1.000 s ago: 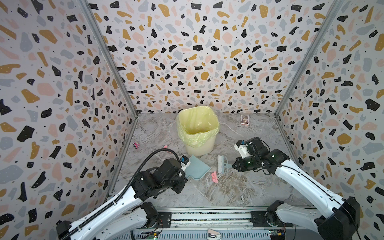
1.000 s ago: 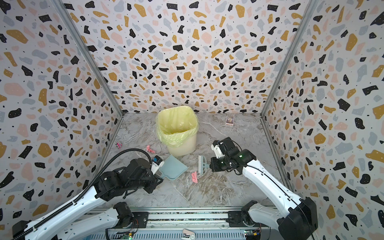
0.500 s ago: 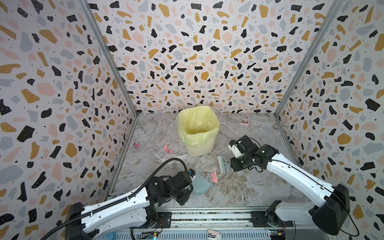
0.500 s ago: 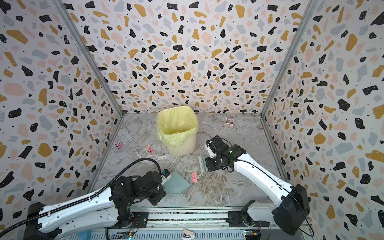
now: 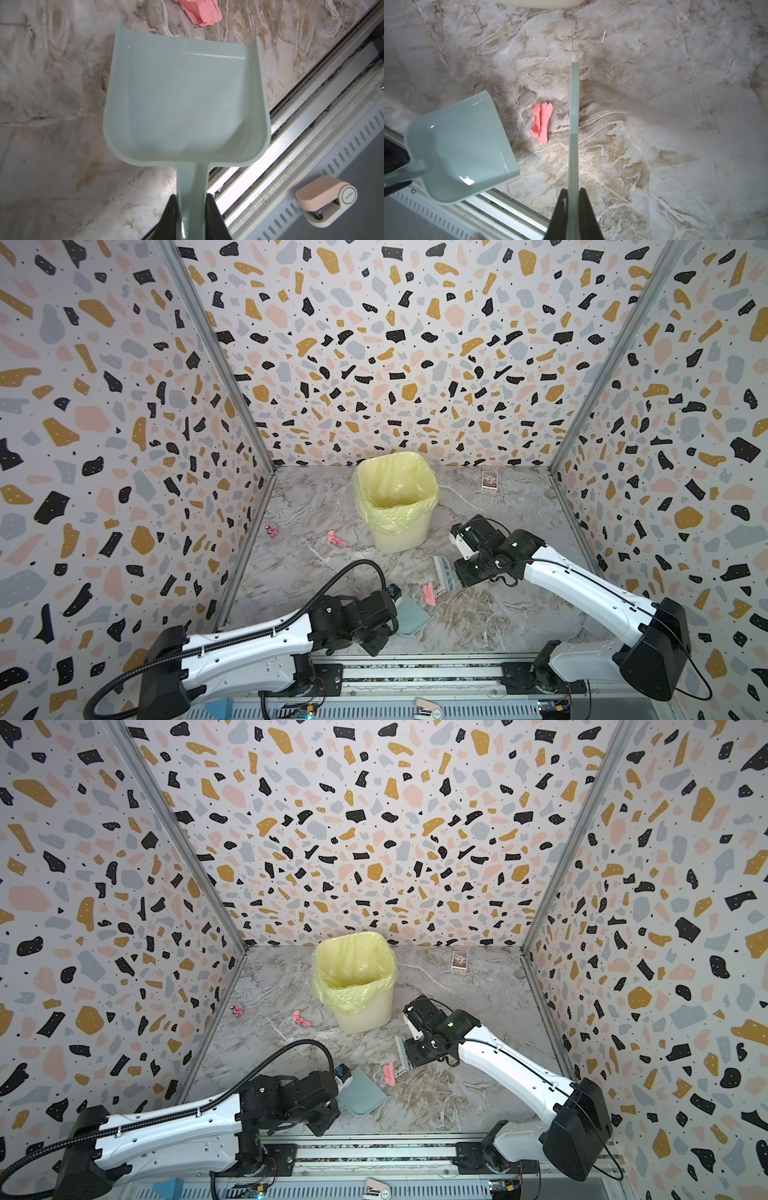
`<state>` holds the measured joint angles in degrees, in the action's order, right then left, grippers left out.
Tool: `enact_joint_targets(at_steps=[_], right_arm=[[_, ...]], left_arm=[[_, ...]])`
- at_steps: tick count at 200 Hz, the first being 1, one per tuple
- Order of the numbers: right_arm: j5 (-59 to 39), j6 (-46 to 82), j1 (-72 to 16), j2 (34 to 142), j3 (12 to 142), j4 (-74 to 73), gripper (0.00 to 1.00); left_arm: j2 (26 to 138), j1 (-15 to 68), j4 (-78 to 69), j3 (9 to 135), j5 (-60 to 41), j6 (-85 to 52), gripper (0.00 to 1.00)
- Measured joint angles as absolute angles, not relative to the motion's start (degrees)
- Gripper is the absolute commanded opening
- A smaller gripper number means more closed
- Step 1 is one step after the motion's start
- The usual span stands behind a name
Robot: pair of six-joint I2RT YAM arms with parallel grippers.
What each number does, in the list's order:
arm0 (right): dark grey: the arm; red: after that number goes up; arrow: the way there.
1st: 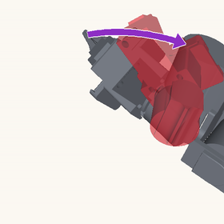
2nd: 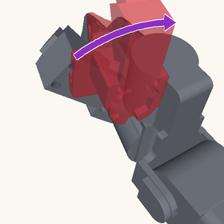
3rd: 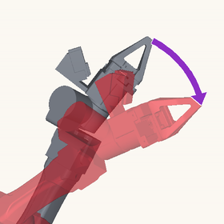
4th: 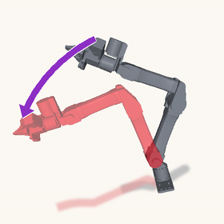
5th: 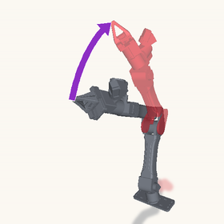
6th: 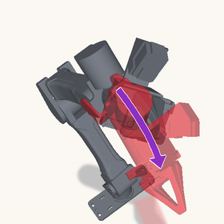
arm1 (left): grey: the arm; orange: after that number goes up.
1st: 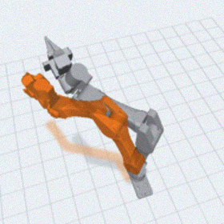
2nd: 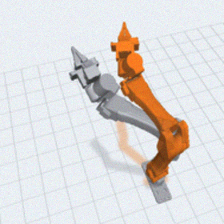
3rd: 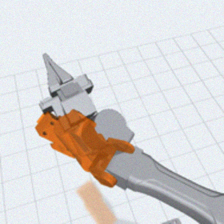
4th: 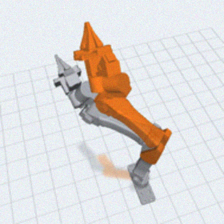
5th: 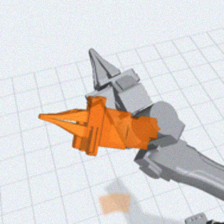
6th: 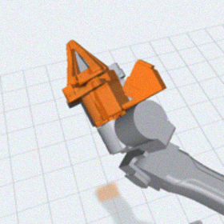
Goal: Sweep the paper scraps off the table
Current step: 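Set the dustpan down beside the pink scrap while the right positions the brush behind it, then sweep the crumpled pink scrap into the dustpan with the right-held brush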
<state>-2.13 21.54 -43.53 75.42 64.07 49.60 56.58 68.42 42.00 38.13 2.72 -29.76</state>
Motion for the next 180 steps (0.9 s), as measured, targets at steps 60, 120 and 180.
enact_joint_targets(at_steps=[60, 120, 180], right_arm=[[-1.39, 21.54, -44.29, 76.09, 65.04, 49.95, 0.00], [-0.95, 21.54, -45.65, 78.02, 65.06, 49.93, 0.00], [-0.62, 21.54, -46.13, 78.81, 65.30, 49.82, 0.00]], left_arm=[[59.22, 69.52, 39.33, 38.13, 4.40, -30.85, 0.00], [61.54, 69.87, 37.76, 37.56, 5.08, -30.85, 0.00], [62.46, 70.52, 37.34, 37.36, 5.34, -30.87, 0.00]])
